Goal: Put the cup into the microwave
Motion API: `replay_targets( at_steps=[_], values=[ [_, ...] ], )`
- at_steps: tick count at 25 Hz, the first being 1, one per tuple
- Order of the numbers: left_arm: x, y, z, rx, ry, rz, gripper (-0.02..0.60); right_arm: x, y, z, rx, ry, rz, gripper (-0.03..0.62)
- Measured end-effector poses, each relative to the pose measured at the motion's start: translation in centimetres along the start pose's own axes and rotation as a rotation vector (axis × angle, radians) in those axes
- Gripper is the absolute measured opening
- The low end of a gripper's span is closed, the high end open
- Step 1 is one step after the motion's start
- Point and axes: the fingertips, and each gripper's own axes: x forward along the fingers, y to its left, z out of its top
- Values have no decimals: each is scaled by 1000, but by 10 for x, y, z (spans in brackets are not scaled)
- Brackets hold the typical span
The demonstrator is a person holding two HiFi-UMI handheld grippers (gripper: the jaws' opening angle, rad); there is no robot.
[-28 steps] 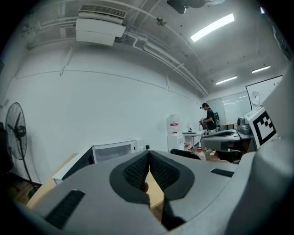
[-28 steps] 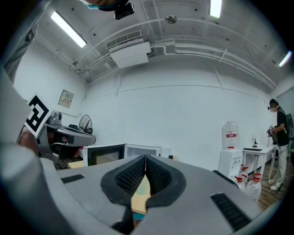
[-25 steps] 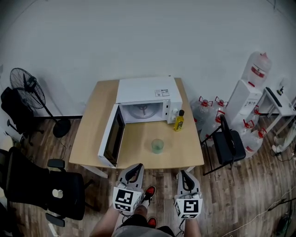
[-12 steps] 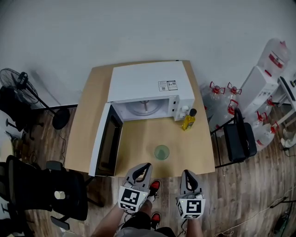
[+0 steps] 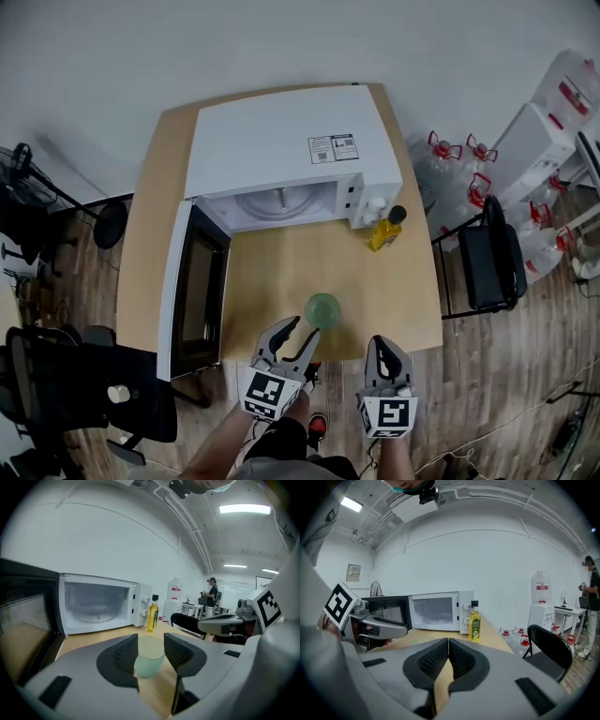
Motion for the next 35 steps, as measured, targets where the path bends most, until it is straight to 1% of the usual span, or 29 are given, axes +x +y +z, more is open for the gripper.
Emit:
replay_targets(
  at_steps=[2,4,7,9,13,20,28,35],
  values=[
    [7,-2,-5,11,13,-25,219,1,-3,-6,6,14,-5,18],
    [14,-2,-9,13,15,-32,291,4,-6,-12,15,28,-9,18],
    [24,3,-15,5,2,-12,360,9,-11,-21,31,41,-24,18],
    [32,3,-21,18,6,-8,381,11,-15,-27,39,51,-35,18],
    [43,0,-34,42,49,-29,391,14,-20,-37,54,71,-48,18],
    [59,3,-50,41,89,-48,393,22,-24,-50,67,100,-53,18],
    [75,0,-56,38,100,-67,391,31,-23,-61,81,126,-49,18],
    [84,2,-55,37,96,-55,391,30,-28,-64,92,133,-63,18]
  ],
)
